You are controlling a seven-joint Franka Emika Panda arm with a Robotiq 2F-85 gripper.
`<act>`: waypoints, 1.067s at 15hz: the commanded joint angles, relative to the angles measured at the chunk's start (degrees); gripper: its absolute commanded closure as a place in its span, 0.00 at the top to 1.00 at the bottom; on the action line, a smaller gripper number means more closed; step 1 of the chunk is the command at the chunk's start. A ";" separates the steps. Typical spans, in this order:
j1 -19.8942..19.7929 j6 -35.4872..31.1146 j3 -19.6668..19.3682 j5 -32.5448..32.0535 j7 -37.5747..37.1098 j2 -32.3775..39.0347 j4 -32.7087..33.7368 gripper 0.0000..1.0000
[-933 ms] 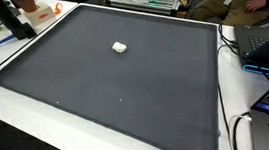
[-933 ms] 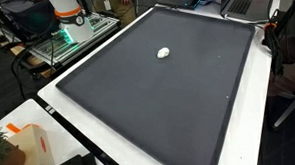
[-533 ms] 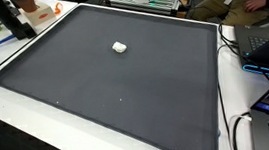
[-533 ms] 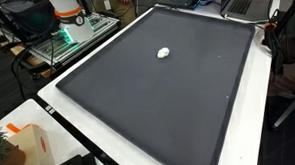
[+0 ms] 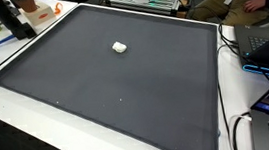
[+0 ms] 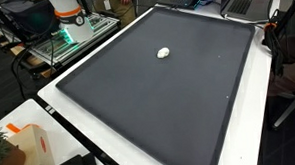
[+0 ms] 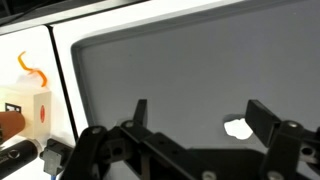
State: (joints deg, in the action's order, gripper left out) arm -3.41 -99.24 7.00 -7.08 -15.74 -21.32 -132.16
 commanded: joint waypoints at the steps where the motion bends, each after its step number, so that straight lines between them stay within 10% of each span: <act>1: 2.76 -10.04 -1.34 7.67 -2.14 -0.59 -3.79 1.00; 5: 4.14 -26.95 0.51 10.75 -4.31 -0.70 -9.64 1.00; 12: 0.33 -52.55 7.56 -5.72 -16.93 4.73 -19.96 1.00; 16: 1.02 -53.59 6.83 -5.27 -18.96 6.43 -20.55 1.00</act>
State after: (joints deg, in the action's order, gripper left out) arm -2.71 -152.96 14.19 -12.32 -34.79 -14.79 -152.76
